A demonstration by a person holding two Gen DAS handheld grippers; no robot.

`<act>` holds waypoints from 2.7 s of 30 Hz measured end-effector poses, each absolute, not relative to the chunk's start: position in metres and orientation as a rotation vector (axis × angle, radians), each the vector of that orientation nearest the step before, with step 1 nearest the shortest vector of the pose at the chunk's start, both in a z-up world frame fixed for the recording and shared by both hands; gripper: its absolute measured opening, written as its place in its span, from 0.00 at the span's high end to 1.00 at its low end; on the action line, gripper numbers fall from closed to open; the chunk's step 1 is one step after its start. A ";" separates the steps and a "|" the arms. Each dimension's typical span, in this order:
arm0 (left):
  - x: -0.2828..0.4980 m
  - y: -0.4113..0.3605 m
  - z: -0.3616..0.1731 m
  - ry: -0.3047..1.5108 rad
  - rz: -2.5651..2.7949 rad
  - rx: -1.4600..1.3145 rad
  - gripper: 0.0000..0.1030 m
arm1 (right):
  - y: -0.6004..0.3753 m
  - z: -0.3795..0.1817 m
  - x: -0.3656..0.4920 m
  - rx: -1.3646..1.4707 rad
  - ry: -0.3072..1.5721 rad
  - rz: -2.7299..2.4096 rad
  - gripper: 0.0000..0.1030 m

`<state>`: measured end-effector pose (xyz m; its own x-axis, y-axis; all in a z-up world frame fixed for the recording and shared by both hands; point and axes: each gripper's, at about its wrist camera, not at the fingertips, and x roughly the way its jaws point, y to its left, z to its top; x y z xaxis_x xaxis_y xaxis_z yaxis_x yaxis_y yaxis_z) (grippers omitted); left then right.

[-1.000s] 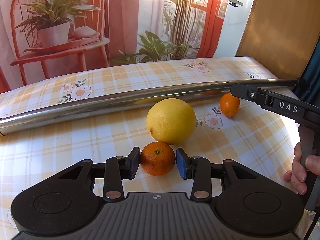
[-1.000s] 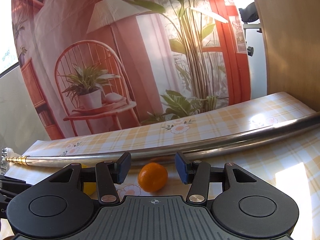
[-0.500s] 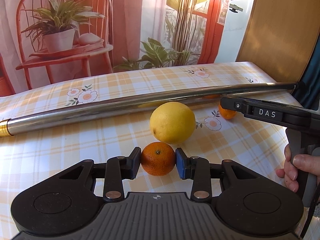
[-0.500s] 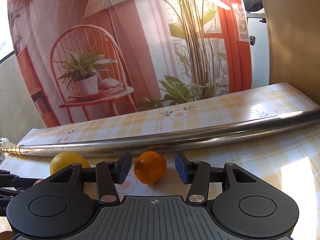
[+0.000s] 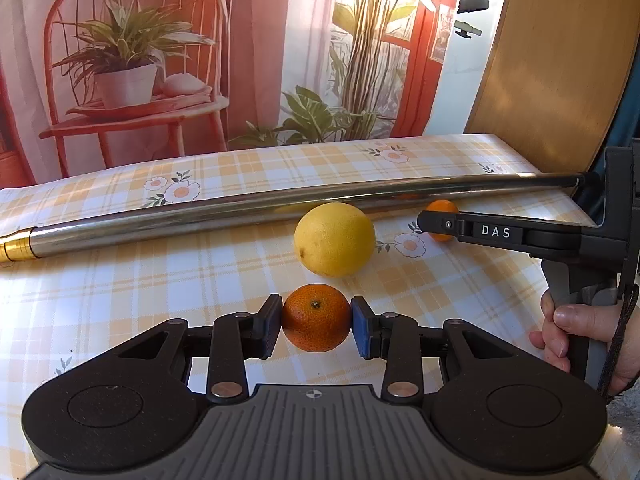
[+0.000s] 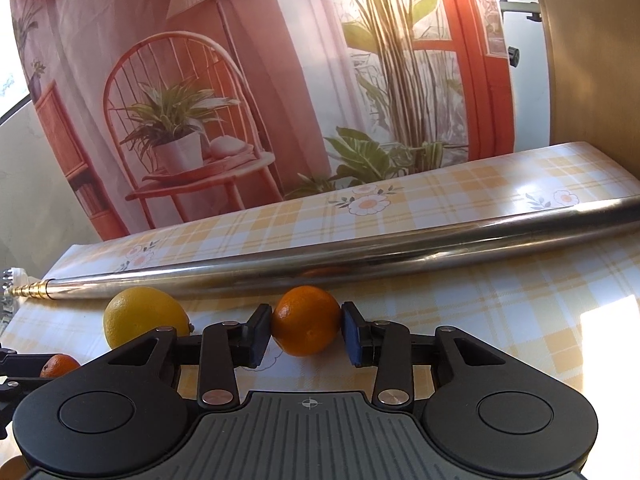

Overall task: Organize fruits
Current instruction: 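Grasp a tangerine with the left tool while the right tool grasps another tangerine, then carry both tangerines over the white plate with both tools, then lower the tangerine with the left tool while the right tool lowers its tangerine, opening both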

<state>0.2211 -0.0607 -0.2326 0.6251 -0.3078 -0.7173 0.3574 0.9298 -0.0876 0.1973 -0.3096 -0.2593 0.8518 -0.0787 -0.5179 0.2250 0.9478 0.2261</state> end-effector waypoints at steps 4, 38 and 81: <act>0.208 -0.056 -0.229 0.806 -0.375 0.049 0.62 | -0.307 -0.258 0.181 0.294 0.454 -0.136 0.66; 0.122 -0.027 -0.214 0.804 -0.311 0.004 0.62 | -0.277 -0.263 0.125 0.284 0.467 -0.117 0.66; 0.124 -0.032 -0.223 0.800 -0.309 0.061 0.61 | -0.258 -0.247 0.090 0.289 0.549 -0.105 0.66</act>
<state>0.1236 -0.0325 -0.2230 0.6546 -0.2494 -0.7136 0.2954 0.9534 -0.0622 0.0897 -0.2578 -0.2470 0.8487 -0.0213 -0.5284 0.1748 0.9543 0.2423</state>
